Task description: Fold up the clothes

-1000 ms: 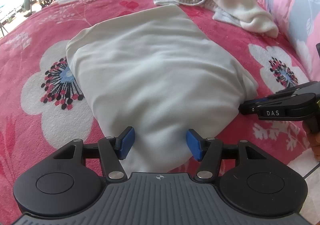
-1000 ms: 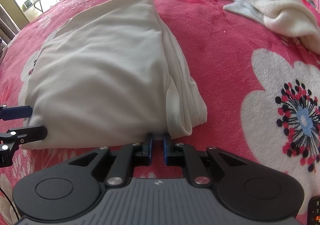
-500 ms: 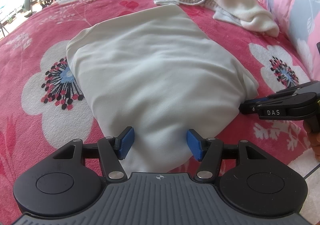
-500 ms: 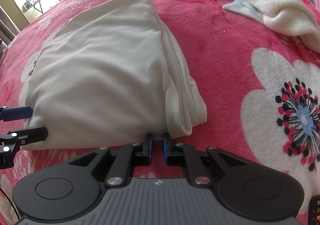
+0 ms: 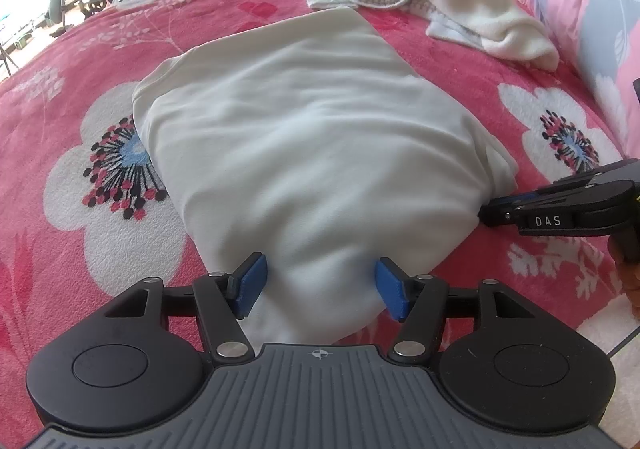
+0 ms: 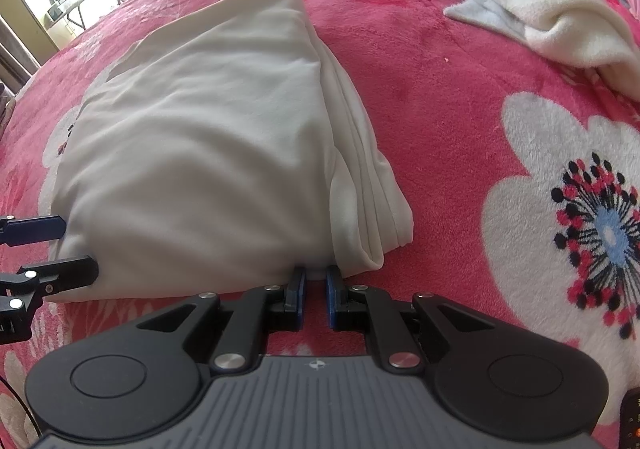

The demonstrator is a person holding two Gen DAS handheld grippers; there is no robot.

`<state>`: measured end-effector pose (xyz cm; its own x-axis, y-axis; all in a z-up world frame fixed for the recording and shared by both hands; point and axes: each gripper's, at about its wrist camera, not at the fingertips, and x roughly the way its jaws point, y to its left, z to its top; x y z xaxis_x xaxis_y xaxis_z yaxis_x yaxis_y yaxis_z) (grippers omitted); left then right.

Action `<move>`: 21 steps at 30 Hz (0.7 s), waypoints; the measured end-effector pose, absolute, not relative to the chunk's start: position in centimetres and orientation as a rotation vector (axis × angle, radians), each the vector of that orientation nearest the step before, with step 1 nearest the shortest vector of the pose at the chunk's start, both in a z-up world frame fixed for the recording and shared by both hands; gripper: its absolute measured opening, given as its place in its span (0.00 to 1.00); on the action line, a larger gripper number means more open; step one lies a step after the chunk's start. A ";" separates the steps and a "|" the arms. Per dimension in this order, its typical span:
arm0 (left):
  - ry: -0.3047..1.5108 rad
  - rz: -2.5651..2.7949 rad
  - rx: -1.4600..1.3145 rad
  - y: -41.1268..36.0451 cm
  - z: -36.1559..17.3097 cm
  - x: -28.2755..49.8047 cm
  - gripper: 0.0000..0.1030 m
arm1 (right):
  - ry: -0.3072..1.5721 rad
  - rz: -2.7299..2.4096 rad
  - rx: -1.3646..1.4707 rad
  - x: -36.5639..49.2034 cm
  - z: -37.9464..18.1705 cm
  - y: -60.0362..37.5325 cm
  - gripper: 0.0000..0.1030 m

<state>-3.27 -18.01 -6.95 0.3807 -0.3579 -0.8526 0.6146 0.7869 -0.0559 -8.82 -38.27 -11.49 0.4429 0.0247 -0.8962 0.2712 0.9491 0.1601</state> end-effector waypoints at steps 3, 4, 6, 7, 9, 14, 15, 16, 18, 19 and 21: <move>1.002 -0.631 0.294 -18.1 -7.0 -3.3 0.61 | 1.105 -0.156 0.304 -8.9 -11.5 -38.3 0.10; 1.002 -0.631 0.296 -18.1 -7.0 -3.4 0.62 | 1.105 -0.156 0.305 -8.9 -11.5 -38.3 0.10; 1.000 -0.631 0.299 -18.2 -7.0 -3.4 0.62 | 1.104 -0.156 0.310 -8.9 -11.6 -38.4 0.10; 0.999 -0.631 0.300 -18.2 -7.0 -3.4 0.63 | 1.103 -0.155 0.312 -8.9 -11.6 -38.4 0.10; 1.000 -0.634 0.285 -18.1 -7.0 -3.4 0.64 | 1.101 -0.155 0.316 -9.0 -11.6 -38.5 0.10; 1.007 -0.640 0.206 -17.4 -6.9 -3.1 0.85 | 1.101 -0.155 0.320 -9.0 -11.6 -38.5 0.10; 1.007 -0.635 0.189 -17.2 -6.9 -3.0 0.91 | 1.102 -0.155 0.320 -9.0 -11.6 -38.5 0.10; 1.006 -0.629 0.172 -17.0 -6.8 -2.9 0.95 | 1.101 -0.155 0.320 -9.0 -11.6 -38.5 0.10; 1.002 -0.614 0.142 -16.5 -6.6 -2.8 0.96 | 1.101 -0.157 0.320 -9.0 -11.6 -38.5 0.10; 1.001 -0.605 0.131 -16.3 -6.5 -2.7 0.97 | 1.100 -0.157 0.321 -9.0 -11.6 -38.4 0.10; 0.998 -0.589 0.108 -16.0 -6.1 -2.5 0.98 | 1.099 -0.157 0.324 -9.1 -11.6 -38.5 0.10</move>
